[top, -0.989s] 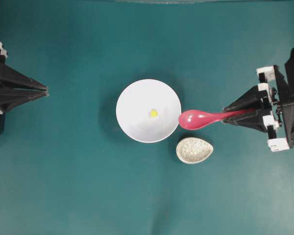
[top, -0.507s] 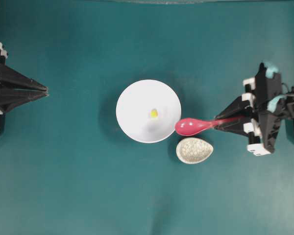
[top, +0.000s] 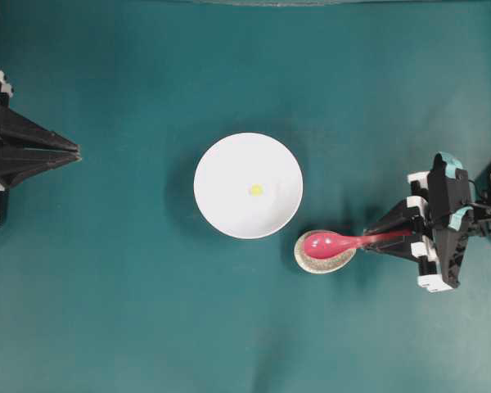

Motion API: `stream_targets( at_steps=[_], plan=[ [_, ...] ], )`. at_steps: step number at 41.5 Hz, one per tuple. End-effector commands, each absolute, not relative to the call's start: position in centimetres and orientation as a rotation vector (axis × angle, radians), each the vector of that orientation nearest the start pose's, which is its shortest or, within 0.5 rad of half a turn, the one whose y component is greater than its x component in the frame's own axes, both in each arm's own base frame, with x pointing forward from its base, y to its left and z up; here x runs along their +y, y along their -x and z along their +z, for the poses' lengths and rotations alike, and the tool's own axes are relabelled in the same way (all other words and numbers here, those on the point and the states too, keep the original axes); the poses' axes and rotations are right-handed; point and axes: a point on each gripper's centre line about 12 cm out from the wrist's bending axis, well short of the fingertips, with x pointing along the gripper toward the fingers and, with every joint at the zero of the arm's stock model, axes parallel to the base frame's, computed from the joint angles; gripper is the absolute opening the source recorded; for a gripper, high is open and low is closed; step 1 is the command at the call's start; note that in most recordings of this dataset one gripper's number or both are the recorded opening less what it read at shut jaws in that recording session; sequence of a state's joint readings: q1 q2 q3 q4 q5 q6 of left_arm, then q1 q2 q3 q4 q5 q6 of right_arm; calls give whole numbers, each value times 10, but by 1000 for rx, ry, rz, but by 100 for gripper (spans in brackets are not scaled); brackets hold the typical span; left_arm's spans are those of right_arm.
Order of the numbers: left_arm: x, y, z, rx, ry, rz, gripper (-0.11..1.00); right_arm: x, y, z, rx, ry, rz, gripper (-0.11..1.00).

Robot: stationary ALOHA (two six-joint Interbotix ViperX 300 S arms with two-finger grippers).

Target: Scoop the yellow hexagonal prism block from the bowl with a spoon using the right arm.

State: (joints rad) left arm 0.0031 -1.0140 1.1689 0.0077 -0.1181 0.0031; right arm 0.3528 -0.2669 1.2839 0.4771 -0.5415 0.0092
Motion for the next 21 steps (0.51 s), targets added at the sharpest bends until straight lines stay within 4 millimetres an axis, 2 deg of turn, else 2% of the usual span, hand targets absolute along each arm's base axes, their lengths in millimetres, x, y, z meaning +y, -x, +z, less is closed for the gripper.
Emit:
stream_targets(
  at_steps=[1,21],
  plan=[
    [0,-194,294,18,-17,1,14,57,-232,123,493,-276,4,25],
    [0,-194,294,20,-17,1,14,57,-232,121,504,-281,4,26]
  ],
)
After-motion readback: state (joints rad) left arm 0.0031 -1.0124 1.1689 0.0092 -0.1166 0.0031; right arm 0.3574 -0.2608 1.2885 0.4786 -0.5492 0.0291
